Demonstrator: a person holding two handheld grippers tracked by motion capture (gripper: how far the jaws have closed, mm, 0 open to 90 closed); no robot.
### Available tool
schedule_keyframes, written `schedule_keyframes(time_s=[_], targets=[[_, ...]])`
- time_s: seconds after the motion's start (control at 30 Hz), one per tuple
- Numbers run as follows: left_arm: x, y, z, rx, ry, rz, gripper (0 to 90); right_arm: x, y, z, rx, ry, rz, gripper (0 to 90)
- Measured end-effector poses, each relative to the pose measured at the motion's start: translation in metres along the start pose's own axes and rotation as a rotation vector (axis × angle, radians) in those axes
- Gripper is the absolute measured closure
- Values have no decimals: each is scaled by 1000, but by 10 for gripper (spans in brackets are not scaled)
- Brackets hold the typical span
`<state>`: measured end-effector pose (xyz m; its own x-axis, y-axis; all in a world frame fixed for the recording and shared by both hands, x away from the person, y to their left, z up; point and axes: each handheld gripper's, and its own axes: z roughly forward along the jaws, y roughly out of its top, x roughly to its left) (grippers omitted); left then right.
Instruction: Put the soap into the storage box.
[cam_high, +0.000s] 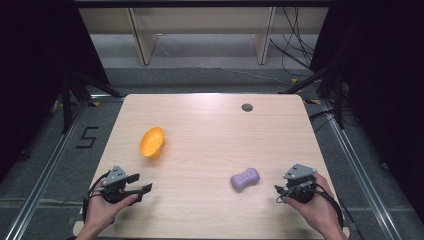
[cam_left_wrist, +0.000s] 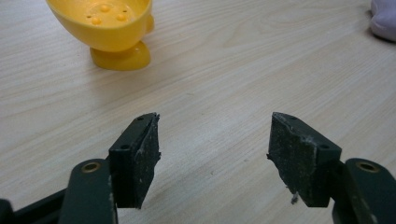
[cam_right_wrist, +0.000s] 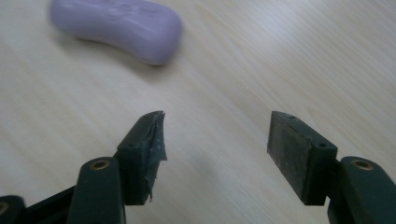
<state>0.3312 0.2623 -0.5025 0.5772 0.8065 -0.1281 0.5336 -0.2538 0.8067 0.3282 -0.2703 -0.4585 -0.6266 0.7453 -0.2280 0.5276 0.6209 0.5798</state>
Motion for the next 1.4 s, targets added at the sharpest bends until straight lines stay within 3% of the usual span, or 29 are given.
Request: schedule_keyframes(time_s=[0.03, 0.07, 0.1, 0.13, 0.23, 0.27, 0.33, 0.37, 0.43, 0.5, 0.53, 0.57, 0.6, 0.63, 0.67, 0.73, 0.77, 0.8, 0.87, 1.1, 1.13, 1.17, 1.2, 1.23, 1.3, 1.33, 1.4], targets=[[0, 0, 0, 0, 0, 0, 329, 0, 0, 0, 0, 0, 0, 374], [0, 1, 2, 6, -8, 9, 324, 2, 9, 0, 15, 63, -93, 377], [0, 1, 2, 6, -8, 9, 321, 2, 9, 0, 15, 63, -93, 377], [1, 1, 3, 4, -12, 14, 321, 3, 12, 0, 25, 81, -125, 377], [1, 1, 0, 2, -14, 13, 320, 2, 32, 1, 96, 173, -310, 359], [1, 1, -1, -2, -16, 12, 320, 3, 37, 1, 116, 186, -325, 356], [2, 0, -4, 1, -4, 16, 315, 1, 51, 6, 137, 223, -428, 345], [1, -1, -4, -2, 10, 17, 309, 1, 55, 7, 152, 232, -435, 338], [1, -1, -6, -6, 15, 20, 308, -3, 69, 16, 168, 251, -524, 323], [2, -1, -6, -9, 11, 19, 309, -3, 83, 27, 227, 252, -583, 322], [2, -1, -6, -3, 13, 21, 309, -3, 83, 27, 227, 252, -583, 322], [2, -1, -5, -2, 14, 21, 309, -4, 89, 32, 223, 277, -627, 322], [2, -1, -5, 2, 19, 19, 308, -1, 91, 34, 240, 282, -600, 320], [2, -1, -4, -2, 8, 18, 309, 2, 98, 42, 247, 308, -640, 315], [3, -1, -4, 2, 8, 21, 309, 2, 98, 42, 247, 308, -640, 315], [2, -2, -3, 8, 17, 19, 309, 4, 104, 48, 244, 330, -694, 314], [1, -2, -3, 9, 15, 17, 309, 9, 105, 49, 287, 309, -657, 315], [1, -2, -3, 9, 15, 17, 309, 9, 105, 49, 287, 309, -657, 315], [2, -2, -2, 8, 4, 20, 309, 11, 113, 60, 236, 333, -751, 326], [0, -2, -1, 8, -2, 12, 307, 22, 119, 69, 286, 341, -805, 322], [1, -2, -1, 6, -1, 19, 307, 27, 120, 71, 313, 352, -786, 322], [1, -2, -1, 6, -1, 19, 306, 26, 123, 75, 309, 366, -851, 322], [1, -2, -1, 6, -1, 19, 306, 26, 123, 75, 309, 366, -851, 322], [1, -2, -1, 6, -1, 19, 306, 30, 121, 75, 329, 356, -806, 322], [1, -2, -1, 7, -2, 20, 305, 30, 124, 81, 341, 371, -867, 329], [1, -2, -1, 9, -2, 22, 304, 32, 123, 82, 351, 366, -844, 343], [0, -2, -1, 8, 6, 27, 304, 33, 123, 84, 381, 362, -860, 351]])
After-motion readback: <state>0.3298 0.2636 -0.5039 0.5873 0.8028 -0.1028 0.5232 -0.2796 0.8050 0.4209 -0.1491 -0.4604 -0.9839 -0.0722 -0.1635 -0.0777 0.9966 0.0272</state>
